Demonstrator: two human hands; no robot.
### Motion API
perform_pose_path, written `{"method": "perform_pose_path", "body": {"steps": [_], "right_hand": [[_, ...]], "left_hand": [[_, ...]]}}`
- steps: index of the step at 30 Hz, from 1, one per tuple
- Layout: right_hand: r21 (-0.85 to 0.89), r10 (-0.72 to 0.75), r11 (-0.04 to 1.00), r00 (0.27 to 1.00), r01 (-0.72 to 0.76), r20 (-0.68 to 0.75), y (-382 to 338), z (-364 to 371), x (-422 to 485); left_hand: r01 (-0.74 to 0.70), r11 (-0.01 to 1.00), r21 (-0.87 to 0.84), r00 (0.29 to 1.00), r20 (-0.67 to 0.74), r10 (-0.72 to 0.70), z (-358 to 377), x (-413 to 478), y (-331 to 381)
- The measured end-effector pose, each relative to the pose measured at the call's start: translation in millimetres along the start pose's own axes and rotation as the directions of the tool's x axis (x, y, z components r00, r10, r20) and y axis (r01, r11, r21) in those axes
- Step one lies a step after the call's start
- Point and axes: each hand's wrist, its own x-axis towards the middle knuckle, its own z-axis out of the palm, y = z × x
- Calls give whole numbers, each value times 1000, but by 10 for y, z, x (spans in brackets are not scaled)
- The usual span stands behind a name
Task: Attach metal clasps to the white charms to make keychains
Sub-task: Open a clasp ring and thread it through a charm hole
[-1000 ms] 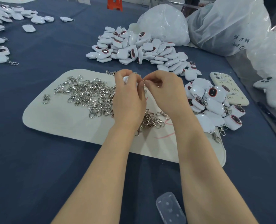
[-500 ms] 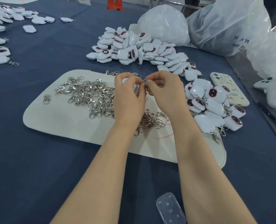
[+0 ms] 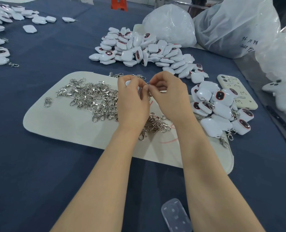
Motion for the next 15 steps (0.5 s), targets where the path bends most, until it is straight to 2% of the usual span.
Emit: {"method": "perform_pose_path", "body": {"steps": [6,15], "right_hand": [[38,4,999,998,-7,66,42,-30,-14],[15,-36,999,997,35,68,43,-51,-22]], "left_hand": [[-42,999,9,998,39,41,-21,15,-15],[-88,996,8,994,62,88,-52,38,-57]]}}
